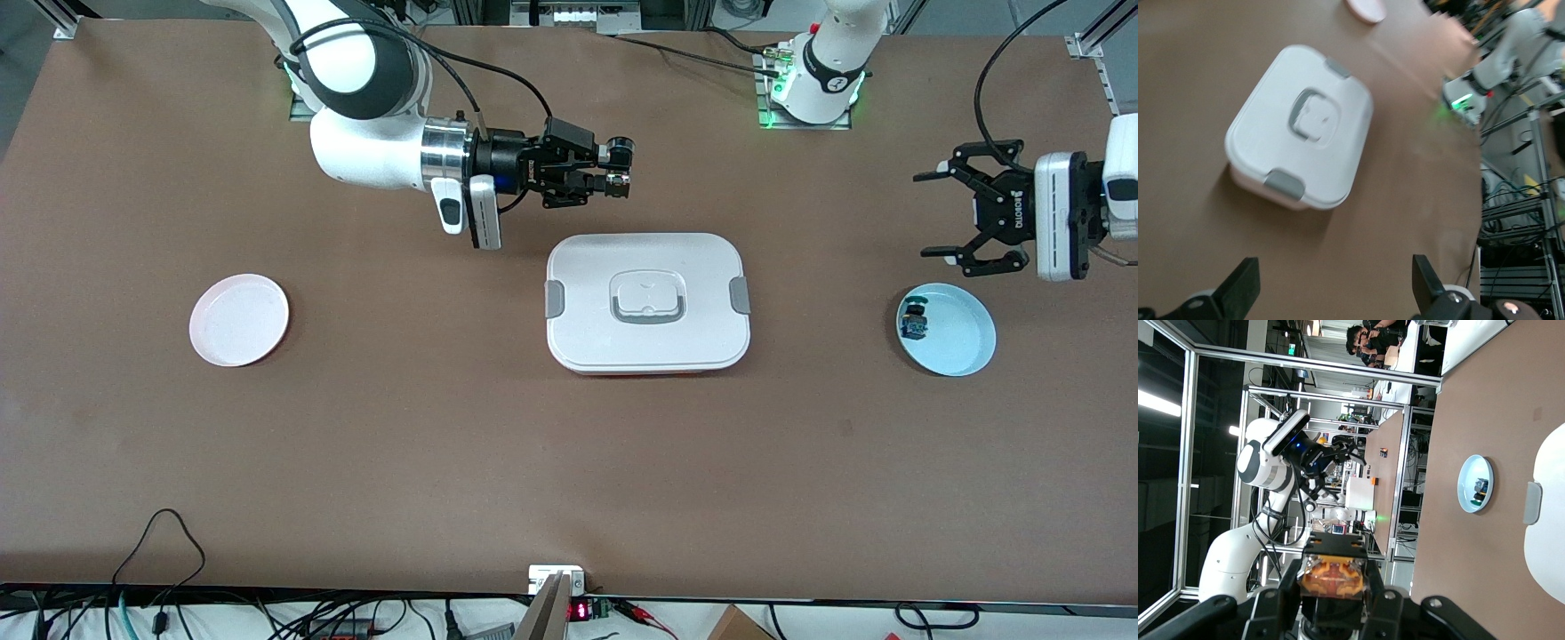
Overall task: Transfer orange switch to right arm and place
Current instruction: 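Carry the orange switch with the right gripper over the white plate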
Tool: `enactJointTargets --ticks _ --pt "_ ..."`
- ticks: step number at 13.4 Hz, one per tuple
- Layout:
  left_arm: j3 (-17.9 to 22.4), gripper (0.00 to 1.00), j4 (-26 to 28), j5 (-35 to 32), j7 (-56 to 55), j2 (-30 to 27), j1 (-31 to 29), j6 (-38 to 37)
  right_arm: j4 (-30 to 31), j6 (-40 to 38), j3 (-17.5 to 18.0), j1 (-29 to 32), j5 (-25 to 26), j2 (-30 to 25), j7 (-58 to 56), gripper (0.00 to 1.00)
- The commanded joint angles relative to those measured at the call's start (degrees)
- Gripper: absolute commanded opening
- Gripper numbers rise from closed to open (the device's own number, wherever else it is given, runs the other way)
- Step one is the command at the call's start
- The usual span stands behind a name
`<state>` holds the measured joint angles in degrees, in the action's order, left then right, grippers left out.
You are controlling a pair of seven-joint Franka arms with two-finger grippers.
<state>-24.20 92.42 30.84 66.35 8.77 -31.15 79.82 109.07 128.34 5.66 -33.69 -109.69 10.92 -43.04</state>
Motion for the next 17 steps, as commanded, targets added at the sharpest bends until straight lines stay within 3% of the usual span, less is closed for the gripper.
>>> enactJointTargets --ticks 1,3,5,8,10,14,17 --pt "7.75 1.0 -0.31 -7.35 -10.67 -3.49 10.83 2.61 1.24 -1.78 0.41 0.91 3.41 -1.34 0.32 0.05" --pt "8.2 1.0 -0.22 -15.42 -21.12 -4.55 14.7 4.11 1.15 -5.45 0.41 2.48 7.19 -1.43 0.32 0.05" --pt "10.65 1.0 0.04 -22.98 -32.46 -5.6 20.75 4.9 1.24 -8.71 0.32 4.06 7.73 -1.43 0.76 0.05" --pt "11.9 1.0 1.96 -33.98 -27.62 -5.52 24.12 12.08 1.24 -11.09 0.32 5.3 9.66 -1.43 3.48 0.05" --pt "12.42 1.0 4.33 -34.62 -19.54 -5.34 24.03 20.34 1.24 -15.03 0.32 7.57 11.68 -1.34 3.57 0.05" --pt "13.57 1.0 3.82 -35.23 -9.77 -7.01 24.03 28.79 1.24 -21.1 0.15 11.45 15.9 -1.16 5.33 0.05" --pt "13.65 1.0 3.82 -34.01 -16.29 -7.71 23.69 28.64 1.41 -24.27 0.06 13.73 17.22 -1.16 5.42 0.05"
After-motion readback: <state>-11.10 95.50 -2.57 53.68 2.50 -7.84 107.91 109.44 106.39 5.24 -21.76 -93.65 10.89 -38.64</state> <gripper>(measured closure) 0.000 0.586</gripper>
